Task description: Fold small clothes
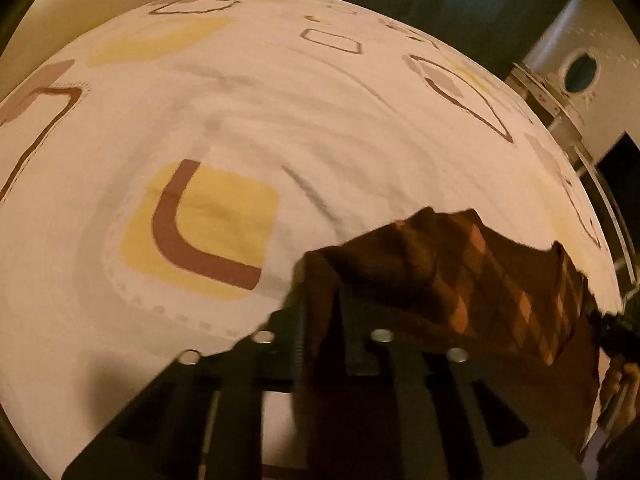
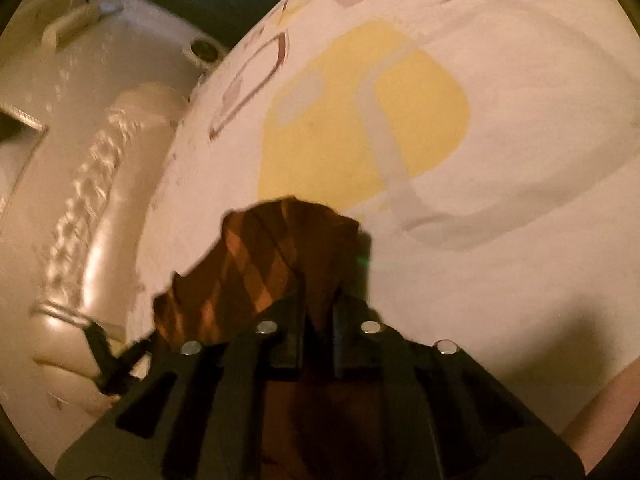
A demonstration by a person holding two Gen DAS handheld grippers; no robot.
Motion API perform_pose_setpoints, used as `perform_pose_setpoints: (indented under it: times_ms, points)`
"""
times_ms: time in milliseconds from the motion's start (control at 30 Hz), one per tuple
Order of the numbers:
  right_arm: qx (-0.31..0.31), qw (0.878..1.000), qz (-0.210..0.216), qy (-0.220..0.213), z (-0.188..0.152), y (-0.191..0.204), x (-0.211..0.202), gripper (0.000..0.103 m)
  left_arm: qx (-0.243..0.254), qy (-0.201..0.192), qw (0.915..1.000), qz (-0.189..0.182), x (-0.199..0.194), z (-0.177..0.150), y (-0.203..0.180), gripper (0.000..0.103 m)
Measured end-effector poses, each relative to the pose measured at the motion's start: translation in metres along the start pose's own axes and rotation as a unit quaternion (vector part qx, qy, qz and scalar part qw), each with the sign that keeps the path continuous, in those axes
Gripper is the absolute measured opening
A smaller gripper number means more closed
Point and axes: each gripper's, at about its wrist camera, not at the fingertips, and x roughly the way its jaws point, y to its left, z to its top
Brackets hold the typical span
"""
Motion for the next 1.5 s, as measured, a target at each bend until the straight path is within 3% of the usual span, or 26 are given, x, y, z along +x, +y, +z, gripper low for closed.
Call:
perform_pose_setpoints:
  times_ms: [100, 200, 433, 500, 600, 667, 867, 1133, 1367, 1500]
  points:
    - [-0.008, 0.999, -0.014, -0.043, -0.002, -0.002, -0.014, 0.008, -0.032, -0.007, 0.9994, 0.007, -0.004, -0.004, 0.01, 0.009]
    - [0.011, 0.998, -0.018, -0.054, -0.007, -0.016, -0.012, 0.007, -0.044, -0.016, 0.9988, 0.013, -0.005, -0.007, 0.017, 0.008]
    - [0.019, 0.996, -0.016, -0.091, -0.011, -0.014, -0.016, 0.008, -0.043, -0.021, 0.9984, 0.029, -0.005, -0.005, 0.016, 0.008]
    - [0.025, 0.997, -0.01, -0.078, -0.012, -0.017, -0.01, 0.008, -0.022, -0.022, 0.9989, 0.034, -0.003, -0.004, 0.011, 0.008]
    - [0.035, 0.996, 0.001, -0.078, -0.011, -0.02, -0.02, 0.018, -0.003, -0.018, 0.9996, 0.023, -0.005, -0.003, 0.009, 0.014]
    - [0.037, 0.996, 0.006, -0.077, -0.015, -0.022, -0.032, 0.028, -0.005, -0.014, 0.9999, -0.002, -0.013, -0.008, 0.013, 0.029]
    - [0.045, 0.998, 0.028, -0.04, -0.052, -0.043, -0.074, 0.035, 0.007, -0.004, 0.9982, -0.06, -0.047, -0.052, 0.024, 0.046]
    - [0.015, 0.993, 0.099, 0.067, -0.126, -0.051, -0.111, 0.035, 0.037, 0.044, 0.9913, -0.118, -0.1, -0.143, 0.023, 0.059]
    - [-0.028, 0.976, 0.156, 0.15, -0.172, -0.038, -0.117, 0.045, 0.062, 0.066, 0.9859, -0.141, -0.111, -0.177, 0.007, 0.066]
    - [-0.047, 0.97, 0.153, 0.181, -0.19, -0.035, -0.116, 0.045, 0.06, 0.076, 0.9846, -0.145, -0.109, -0.18, 0.004, 0.067]
